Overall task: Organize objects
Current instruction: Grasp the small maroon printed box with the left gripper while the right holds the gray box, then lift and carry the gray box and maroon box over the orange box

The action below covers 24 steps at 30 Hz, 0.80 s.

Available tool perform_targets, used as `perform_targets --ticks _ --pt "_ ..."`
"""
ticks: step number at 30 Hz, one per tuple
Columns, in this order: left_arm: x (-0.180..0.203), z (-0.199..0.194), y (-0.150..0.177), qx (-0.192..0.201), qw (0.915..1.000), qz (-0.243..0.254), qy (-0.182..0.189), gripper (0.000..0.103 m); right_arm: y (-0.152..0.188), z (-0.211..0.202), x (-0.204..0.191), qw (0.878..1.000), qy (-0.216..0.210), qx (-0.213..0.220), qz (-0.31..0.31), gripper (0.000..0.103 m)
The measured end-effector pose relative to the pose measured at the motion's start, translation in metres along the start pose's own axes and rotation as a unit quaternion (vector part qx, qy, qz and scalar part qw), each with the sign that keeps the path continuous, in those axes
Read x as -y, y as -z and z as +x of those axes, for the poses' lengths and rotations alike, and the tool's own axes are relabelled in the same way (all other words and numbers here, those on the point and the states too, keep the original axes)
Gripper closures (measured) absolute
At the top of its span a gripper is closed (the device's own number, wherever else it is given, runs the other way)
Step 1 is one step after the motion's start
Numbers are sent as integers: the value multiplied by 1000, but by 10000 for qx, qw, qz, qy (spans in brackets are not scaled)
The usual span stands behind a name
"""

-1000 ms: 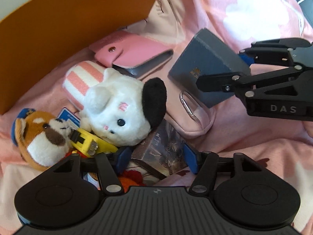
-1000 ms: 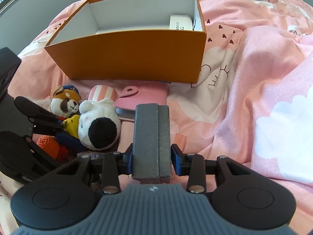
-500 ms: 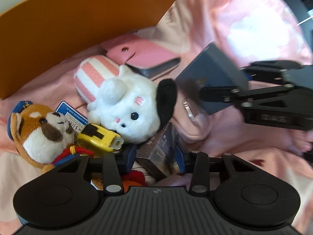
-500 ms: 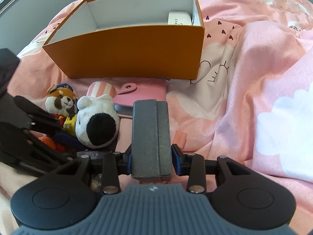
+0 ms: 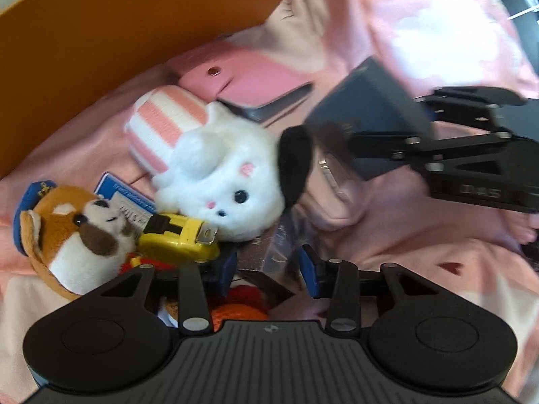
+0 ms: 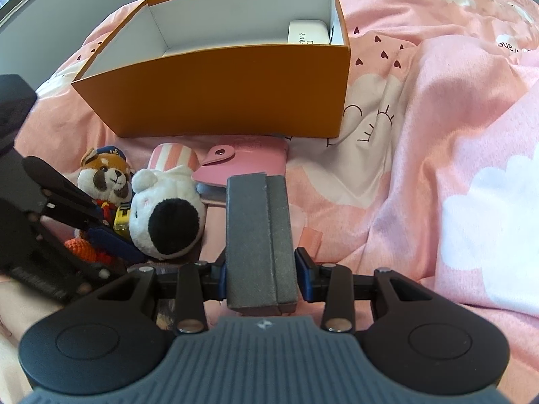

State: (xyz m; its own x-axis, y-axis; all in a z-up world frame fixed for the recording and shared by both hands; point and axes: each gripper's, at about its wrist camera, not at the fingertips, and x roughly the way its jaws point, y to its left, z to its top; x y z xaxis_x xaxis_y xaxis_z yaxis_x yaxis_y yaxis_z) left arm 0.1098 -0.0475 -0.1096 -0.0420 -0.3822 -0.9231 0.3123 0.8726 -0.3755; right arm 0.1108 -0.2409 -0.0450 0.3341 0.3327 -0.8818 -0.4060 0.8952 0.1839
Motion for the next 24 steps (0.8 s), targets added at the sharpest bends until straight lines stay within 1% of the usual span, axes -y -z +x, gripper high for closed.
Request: perform_targets --ticks 2,4,6,8,9,10,12,13,14,16,17,19,22,24 --pt "2 3 -4 -61 10000 1 -64 50 0 0 -1 10000 -6 17 -22 62" --pt "5 9 -8 -138 9999 78 -52 38 0 -1 -1 10000 -22 19 -28 62" --pt "8 21 -13 -367 9991 192 -54 36 0 0 0 10000 -30 7 -21 62" --pt "11 33 -18 -587 9976 305 -201 35 0 0 0 10000 -41 3 -18 62" --pt "13 38 -20 -679 9968 362 -215 31 0 0 1 10000 -46 4 -20 62" --pt "14 42 -22 -761 9962 378 -215 28 0 0 1 10000 -51 6 -23 62" --pt "14 46 -25 -843 9958 306 -207 27 0 0 1 10000 -57 6 -10 62" --pt "14 45 -25 -829 9960 260 -200 30 1 0 2 10000 -62 5 2 62" --pt "13 43 -25 -771 9967 183 -160 35 1 1 2 10000 -69 7 14 62" --pt "9 35 -22 -561 9984 -16 -89 46 2 1 3 10000 -88 15 36 62" --pt "8 30 -19 -446 9989 -102 -55 48 2 1 3 10000 -86 21 40 62" --pt "7 20 -13 -187 9996 -224 6 58 2 2 4 9999 -99 14 55 62" --pt "11 9 -3 170 9996 -242 33 66 0 2 7 9998 -130 24 122 63" --pt "14 6 3 390 9990 -213 16 68 -1 2 8 9997 -156 23 165 63"
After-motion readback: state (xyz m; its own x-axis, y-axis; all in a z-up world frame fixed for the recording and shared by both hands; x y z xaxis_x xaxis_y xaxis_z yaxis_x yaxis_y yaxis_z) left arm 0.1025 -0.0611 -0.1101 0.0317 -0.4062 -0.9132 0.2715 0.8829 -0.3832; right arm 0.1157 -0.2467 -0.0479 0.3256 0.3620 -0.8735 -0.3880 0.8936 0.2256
